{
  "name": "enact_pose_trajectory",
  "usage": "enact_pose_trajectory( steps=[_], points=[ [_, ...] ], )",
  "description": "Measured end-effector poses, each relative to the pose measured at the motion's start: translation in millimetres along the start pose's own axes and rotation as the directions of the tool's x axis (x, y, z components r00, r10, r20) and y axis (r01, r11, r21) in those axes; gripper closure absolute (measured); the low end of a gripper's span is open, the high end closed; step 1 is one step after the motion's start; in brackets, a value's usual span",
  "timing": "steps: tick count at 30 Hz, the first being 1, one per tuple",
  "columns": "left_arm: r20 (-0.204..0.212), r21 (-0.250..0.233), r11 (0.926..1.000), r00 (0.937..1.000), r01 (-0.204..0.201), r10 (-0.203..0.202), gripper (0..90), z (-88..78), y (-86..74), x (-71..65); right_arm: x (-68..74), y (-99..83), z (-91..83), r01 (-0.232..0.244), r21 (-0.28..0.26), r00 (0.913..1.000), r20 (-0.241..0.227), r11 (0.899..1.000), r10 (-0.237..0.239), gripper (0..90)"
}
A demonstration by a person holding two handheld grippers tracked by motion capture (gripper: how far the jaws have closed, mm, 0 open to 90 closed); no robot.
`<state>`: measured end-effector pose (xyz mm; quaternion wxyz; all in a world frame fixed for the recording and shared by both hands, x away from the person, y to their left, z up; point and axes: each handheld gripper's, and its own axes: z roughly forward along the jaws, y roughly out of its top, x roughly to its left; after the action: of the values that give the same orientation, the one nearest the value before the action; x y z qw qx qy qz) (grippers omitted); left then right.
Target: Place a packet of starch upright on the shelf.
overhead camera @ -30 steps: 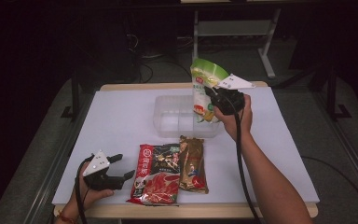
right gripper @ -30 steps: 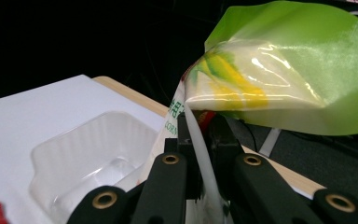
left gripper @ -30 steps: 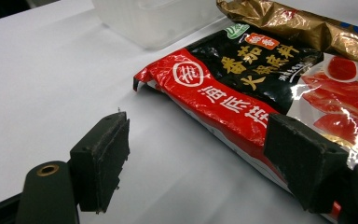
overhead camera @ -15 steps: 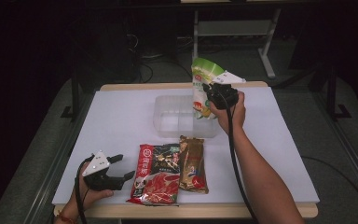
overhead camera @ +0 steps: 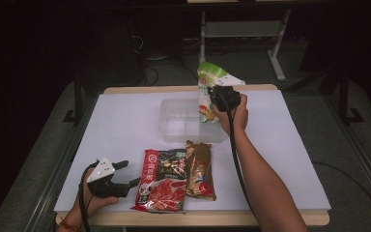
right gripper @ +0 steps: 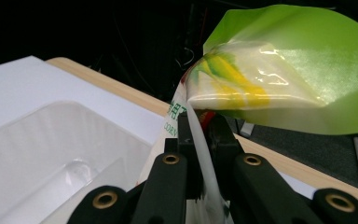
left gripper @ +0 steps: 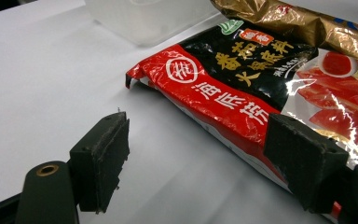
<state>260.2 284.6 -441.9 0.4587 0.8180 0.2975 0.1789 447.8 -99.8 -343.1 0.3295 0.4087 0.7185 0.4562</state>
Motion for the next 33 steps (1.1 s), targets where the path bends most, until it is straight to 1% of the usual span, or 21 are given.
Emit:
enact_pose_trajectory(
  steps=[2,3,5,8,9,14,18,21,23,24,25,26,30,31,32,33],
  points=[
    [0.0,0.001,1.0,1.0,0.001,-0.001,21.8,0.4,-0.2,0.1,1.2,0.6,-1.3,0.011,-0.002,0.9998,0.016,1.0,-0.011,85.4],
    [0.0,0.002,1.0,1.0,0.001,-0.001,21.8,0.3,-0.1,0.0,1.2,0.6,-1.3,0.011,-0.002,0.9998,0.016,1.0,-0.011,85.4],
    [0.0,-0.003,1.0,1.0,0.001,-0.001,21.8,0.1,0.0,-0.6,0.7,0.7,-3.5,0.002,-0.014,0.9998,0.022,1.0,-0.001,85.4],
    [0.001,-0.001,1.0,1.0,0.002,-0.002,21.8,0.5,0.0,-1.1,-0.5,0.8,-7.8,-0.012,-0.029,0.9989,0.045,0.999,0.013,85.5],
    [0.004,0.002,1.0,1.0,0.0,0.0,21.8,0.8,0.1,-1.0,0.3,-1.4,-7.0,-0.013,-0.021,0.9985,0.053,1.0,0.014,85.5],
    [0.006,0.008,0.9999,1.0,-0.008,0.008,21.8,1.7,0.3,-2.4,6.2,-7.8,-1.9,-0.008,-0.016,0.9987,0.05,1.0,0.009,85.5],
    [0.009,0.01,0.9999,1.0,-0.003,0.003,21.8,2.5,-0.3,-1.9,7.9,-7.0,0.1,-0.007,-0.011,0.998,0.062,1.0,0.008,85.4],
    [0.011,0.008,0.9999,0.9999,-0.009,0.009,21.8,2.2,-0.1,-2.6,10.7,-6.6,0.6,0.013,-0.003,0.9973,0.073,1.0,-0.012,85.4],
    [0.01,0.006,1.0,0.9999,-0.007,0.007,21.8,1.6,-0.1,-2.5,11.4,-8.5,-0.3,0.013,-0.005,0.9972,0.074,1.0,-0.013,85.5],
    [0.01,0.005,1.0,0.9999,-0.006,0.006,21.8,1.7,-0.2,-2.4,10.8,-10.6,-1.5,0.012,-0.005,0.9972,0.074,1.0,-0.011,85.5],
    [0.01,0.007,1.0,0.9999,-0.005,0.005,21.8,1.9,-0.4,-2.2,8.4,-13.7,-3.5,-0.003,-0.008,0.9967,0.081,1.0,0.004,85.5],
    [0.01,0.01,0.9999,0.9999,-0.006,0.006,21.8,2.1,-0.3,-2.1,8.4,-13.7,-3.5,-0.003,-0.008,0.9967,0.081,1.0,0.004,85.5],
    [0.011,0.007,0.9999,0.9999,-0.008,0.008,21.8,2.6,0.2,-2.8,6.3,-24.4,-6.8,-0.023,-0.016,0.9951,0.096,1.0,0.025,85.5],
    [0.011,0.008,1.0,0.9999,-0.005,0.005,21.8,2.8,0.2,-2.7,6.5,-27.0,-7.6,-0.024,-0.023,0.9954,0.092,0.999,0.026,85.5],
    [0.011,0.009,0.9999,0.9999,-0.006,0.006,21.8,2.9,0.2,-2.5,6.9,-29.6,-8.4,-0.024,-0.029,0.9969,0.074,0.999,0.026,85.4],
    [0.011,0.01,0.9999,0.9999,-0.008,0.007,21.8,3.0,0.3,-2.6,11.6,-32.7,-7.8,-0.008,-0.014,0.9978,0.066,1.0,0.009,85.4]
  ],
)
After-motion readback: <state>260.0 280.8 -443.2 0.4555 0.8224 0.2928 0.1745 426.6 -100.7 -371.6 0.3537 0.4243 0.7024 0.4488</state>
